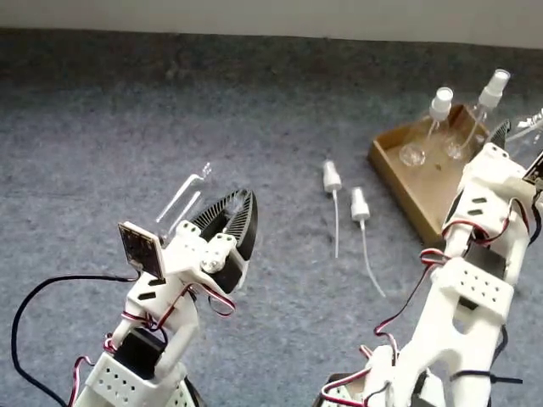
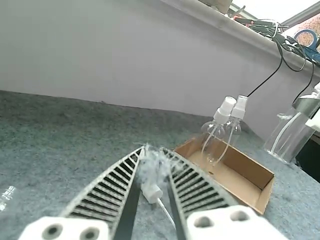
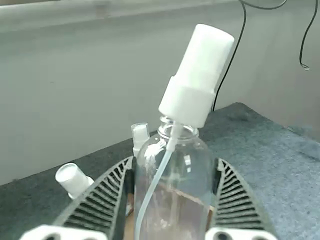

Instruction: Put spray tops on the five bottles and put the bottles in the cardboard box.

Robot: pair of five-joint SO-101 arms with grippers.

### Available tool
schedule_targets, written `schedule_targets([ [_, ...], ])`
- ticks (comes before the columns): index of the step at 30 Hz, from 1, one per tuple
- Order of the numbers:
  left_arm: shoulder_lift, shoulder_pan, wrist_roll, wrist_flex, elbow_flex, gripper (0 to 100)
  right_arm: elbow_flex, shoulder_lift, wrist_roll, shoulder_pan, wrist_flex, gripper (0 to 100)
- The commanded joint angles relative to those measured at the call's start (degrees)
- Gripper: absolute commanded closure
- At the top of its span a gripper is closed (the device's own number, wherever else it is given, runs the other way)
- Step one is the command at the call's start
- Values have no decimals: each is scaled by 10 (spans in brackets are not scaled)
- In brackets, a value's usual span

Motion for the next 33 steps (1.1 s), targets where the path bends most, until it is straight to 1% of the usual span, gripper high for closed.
schedule_targets([
  [1,-5,-9,5,-8,12,995,-38,49,6,10,-77,868],
  [10,-5,-9,4,-7,12,995,-42,220,6,10,-287,868],
  [14,-5,-8,4,10,12,995,-43,284,7,10,-368,868],
  [18,-5,-9,3,10,12,995,-47,325,7,10,-381,868],
  [26,-5,-8,3,11,12,995,-149,416,7,23,-381,868],
  [31,-5,-7,3,11,12,995,-205,480,74,28,-381,868],
  [33,-5,-7,3,11,12,995,-225,502,76,29,-381,868],
])
